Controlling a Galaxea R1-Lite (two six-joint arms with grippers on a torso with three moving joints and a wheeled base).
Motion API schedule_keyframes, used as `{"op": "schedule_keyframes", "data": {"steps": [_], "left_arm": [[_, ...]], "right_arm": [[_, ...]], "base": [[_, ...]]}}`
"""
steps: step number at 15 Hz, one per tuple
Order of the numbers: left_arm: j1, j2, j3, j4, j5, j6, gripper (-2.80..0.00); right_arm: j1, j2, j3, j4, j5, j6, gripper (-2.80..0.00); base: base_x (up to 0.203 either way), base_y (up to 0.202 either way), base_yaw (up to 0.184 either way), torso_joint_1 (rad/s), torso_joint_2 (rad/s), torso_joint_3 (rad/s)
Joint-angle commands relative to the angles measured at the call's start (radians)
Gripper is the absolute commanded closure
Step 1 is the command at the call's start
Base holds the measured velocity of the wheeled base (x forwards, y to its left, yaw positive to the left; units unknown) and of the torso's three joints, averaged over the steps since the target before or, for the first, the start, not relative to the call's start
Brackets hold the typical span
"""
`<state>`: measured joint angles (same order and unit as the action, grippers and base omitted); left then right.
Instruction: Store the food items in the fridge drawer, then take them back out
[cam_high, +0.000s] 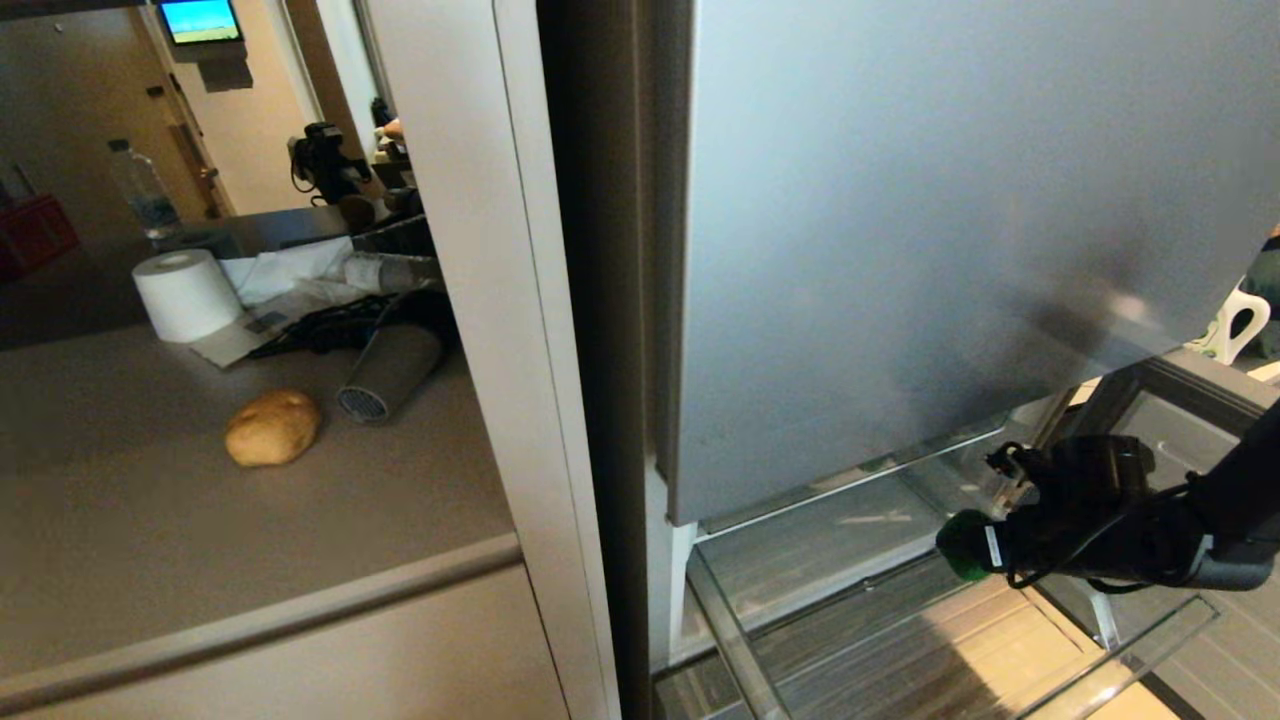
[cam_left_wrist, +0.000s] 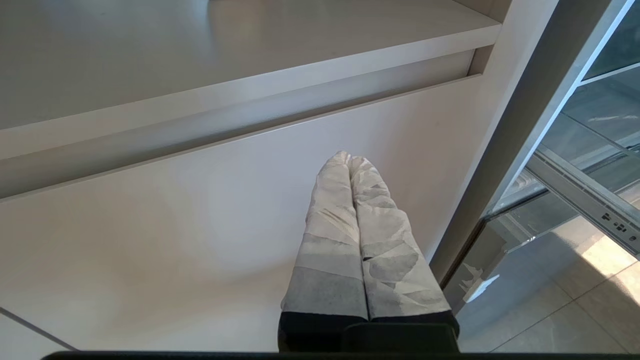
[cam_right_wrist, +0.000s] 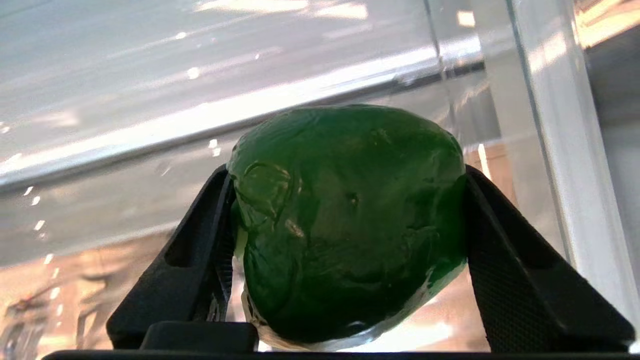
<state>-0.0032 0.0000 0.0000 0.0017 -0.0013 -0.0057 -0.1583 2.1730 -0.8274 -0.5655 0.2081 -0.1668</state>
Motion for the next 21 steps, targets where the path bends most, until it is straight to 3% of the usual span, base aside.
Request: {"op": "schedule_keyframes", "data": {"steps": [1,5,11,17,21], "left_arm": [[0.000,0.002,0.000,0.000,0.000,0.000,0.00],[0.000,0.002,0.000,0.000,0.001,0.000,0.00],[0.000,0.002,0.000,0.000,0.001,0.000,0.00],[0.000,0.002,0.000,0.000,0.000,0.000,0.00],[0.000,0.002,0.000,0.000,0.000,0.000,0.00]], "right_arm": [[0.000,-0.081,0.050,-0.005,0.002,-0.002,0.00],[0.000,-0.222,0.170,-0.007,0.002,-0.002,0.00],[0.000,-0.602,0.388,-0.006,0.003,0.000,0.00],[-0.001,-1.056,0.647,-0.004,-0.006,0.004,0.00],[0.000,-1.388,0.780,-0.052,-0.029,0.053,0.00]], "base": [[0.000,0.000,0.000,0.000,0.00,0.000],[0.000,0.000,0.000,0.000,0.00,0.000],[0.000,0.000,0.000,0.000,0.00,0.000],[0.000,0.000,0.000,0.000,0.00,0.000],[0.000,0.000,0.000,0.000,0.00,0.000]]}}
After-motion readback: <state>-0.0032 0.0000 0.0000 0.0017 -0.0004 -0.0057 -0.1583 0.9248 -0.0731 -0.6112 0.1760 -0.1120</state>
